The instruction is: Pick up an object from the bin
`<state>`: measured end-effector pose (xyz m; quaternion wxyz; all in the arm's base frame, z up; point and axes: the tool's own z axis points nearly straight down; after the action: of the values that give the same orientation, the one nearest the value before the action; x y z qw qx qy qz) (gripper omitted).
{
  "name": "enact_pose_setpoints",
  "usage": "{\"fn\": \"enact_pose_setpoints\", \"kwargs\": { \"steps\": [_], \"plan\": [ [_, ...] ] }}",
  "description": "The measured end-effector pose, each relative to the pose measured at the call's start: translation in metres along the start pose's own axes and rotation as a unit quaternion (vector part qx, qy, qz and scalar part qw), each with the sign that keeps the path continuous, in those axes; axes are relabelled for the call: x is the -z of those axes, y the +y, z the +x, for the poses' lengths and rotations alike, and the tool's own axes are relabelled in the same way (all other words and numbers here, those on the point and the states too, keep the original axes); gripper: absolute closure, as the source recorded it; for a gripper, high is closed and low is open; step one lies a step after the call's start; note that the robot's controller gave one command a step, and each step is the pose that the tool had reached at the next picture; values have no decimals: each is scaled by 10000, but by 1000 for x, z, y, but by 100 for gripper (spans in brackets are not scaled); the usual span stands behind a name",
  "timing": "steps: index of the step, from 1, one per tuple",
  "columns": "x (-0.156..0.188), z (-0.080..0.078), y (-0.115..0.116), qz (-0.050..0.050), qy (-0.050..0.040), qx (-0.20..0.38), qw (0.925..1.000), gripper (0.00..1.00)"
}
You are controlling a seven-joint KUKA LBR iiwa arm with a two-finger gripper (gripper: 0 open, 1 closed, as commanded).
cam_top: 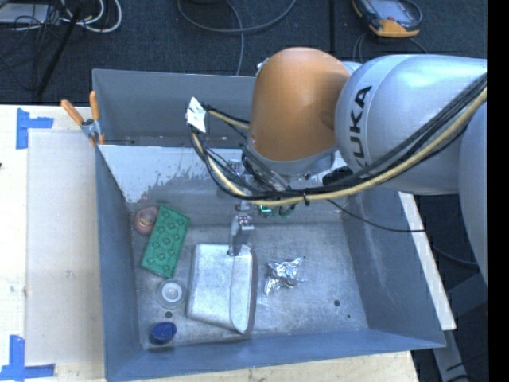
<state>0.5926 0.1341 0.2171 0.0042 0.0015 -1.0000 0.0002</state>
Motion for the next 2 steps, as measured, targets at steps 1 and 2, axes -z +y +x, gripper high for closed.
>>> {"fn": "enact_pose_setpoints", "kwargs": {
  "steps": [1,2],
  "plan": [
    [-59,52,-114,17,1,244,9997,0],
    [-147,39,-124,0,-58,971,9953,0]
  ]
}}
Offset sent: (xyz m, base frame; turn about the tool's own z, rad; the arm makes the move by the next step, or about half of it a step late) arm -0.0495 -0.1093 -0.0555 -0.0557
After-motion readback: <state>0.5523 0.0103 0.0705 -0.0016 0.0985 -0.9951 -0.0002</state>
